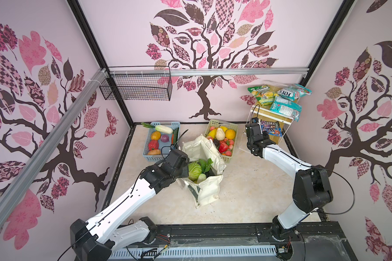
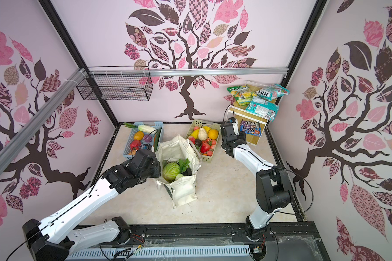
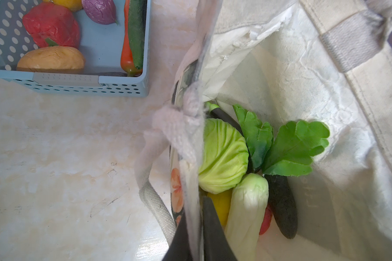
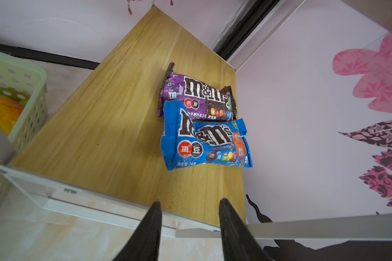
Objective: Place the food into the grocery bag and tie it
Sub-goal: 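Lower the right gripper onto the blue M&M's pack on the shelf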
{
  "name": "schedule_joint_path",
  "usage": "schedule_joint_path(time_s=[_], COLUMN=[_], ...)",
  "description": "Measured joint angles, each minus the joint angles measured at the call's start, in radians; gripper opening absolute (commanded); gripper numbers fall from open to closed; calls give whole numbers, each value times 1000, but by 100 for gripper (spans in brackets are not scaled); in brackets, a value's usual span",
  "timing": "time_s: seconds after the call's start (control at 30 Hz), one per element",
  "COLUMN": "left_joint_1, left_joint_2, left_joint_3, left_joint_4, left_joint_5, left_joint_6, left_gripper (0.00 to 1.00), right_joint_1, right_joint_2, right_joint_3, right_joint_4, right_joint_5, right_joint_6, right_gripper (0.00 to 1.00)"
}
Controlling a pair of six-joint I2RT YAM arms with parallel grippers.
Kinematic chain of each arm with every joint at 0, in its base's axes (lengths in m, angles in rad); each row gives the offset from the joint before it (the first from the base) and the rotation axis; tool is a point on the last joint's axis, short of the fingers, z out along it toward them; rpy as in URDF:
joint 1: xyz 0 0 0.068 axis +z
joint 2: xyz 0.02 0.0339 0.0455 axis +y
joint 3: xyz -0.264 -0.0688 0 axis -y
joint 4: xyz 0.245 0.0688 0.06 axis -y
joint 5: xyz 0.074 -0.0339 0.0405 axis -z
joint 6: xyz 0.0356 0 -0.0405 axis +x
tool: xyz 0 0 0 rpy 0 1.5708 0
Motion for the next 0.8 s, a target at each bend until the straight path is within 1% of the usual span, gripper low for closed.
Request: schedule_joint_path(time_s=[0.43, 0.8], left_joint_1=[0, 0], left_joint_2=[0, 0], left_joint_3=[-6, -6], left_joint_4=[3, 3], left_joint_5=[-1, -2], left_joint_6=[3, 7], left_gripper=[11, 11], right_joint_1=[-29, -66], right_joint_2=[81, 129], right_joint_3=[89, 98], right_joint_4=[14, 18], right_joint_5=[-27, -32], right_joint_6=[-4, -4], right_gripper=[46, 47])
